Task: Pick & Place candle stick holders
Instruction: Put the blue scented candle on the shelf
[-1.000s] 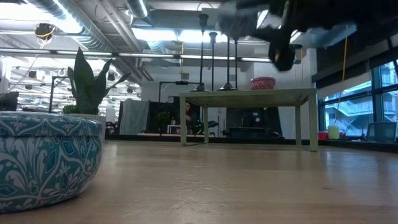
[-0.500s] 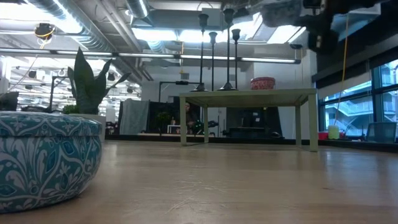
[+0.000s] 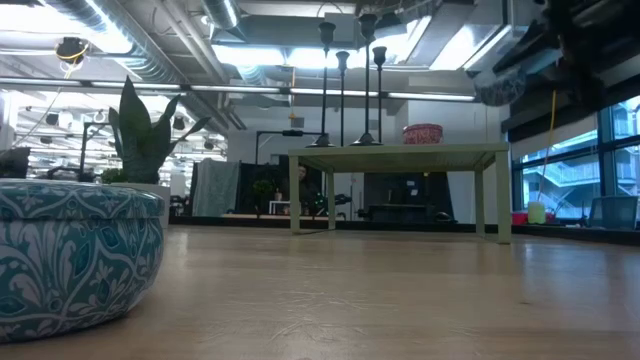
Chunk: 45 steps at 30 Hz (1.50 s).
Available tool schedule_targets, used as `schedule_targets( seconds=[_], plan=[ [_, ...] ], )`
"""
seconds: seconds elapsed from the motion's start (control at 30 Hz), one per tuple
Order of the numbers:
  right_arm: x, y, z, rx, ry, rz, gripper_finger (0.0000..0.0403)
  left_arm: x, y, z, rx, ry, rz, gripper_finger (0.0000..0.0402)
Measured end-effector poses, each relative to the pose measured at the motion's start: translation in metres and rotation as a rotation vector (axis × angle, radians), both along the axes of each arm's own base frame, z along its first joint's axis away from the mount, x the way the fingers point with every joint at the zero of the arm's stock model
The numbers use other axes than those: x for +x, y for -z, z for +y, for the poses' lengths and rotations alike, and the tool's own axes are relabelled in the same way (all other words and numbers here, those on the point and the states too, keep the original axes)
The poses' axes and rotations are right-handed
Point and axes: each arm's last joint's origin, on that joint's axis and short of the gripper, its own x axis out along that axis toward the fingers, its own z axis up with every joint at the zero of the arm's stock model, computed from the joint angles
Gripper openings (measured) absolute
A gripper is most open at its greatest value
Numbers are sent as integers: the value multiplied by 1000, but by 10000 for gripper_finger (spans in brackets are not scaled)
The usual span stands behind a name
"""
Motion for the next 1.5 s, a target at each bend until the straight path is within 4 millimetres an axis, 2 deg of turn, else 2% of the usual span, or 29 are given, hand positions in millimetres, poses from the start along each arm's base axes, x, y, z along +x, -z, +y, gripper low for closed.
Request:
schedule_targets(
  seconds=[0.4,0.67,0.83,0.97,1.1,1.37,1.5],
  plan=[
    [-11,1,-28,-69,247,53,182,3,0,5,2,-10,0,345],
    [-7,-4,-45,-61,239,45,181,4,-1,5,11,-5,1,345],
    [-6,12,-55,-18,247,100,181,4,-2,5,0,-5,-18,345],
    [-1,21,-63,-13,222,53,184,4,-2,5,0,-5,-18,345],
    [0,17,-72,-42,218,-7,185,4,-2,5,0,-5,-18,345],
    [5,28,-88,-15,221,94,186,4,-2,5,-6,-6,-21,345],
    [13,28,-94,-24,188,75,186,4,-2,5,-15,-8,-26,345]
  ],
)
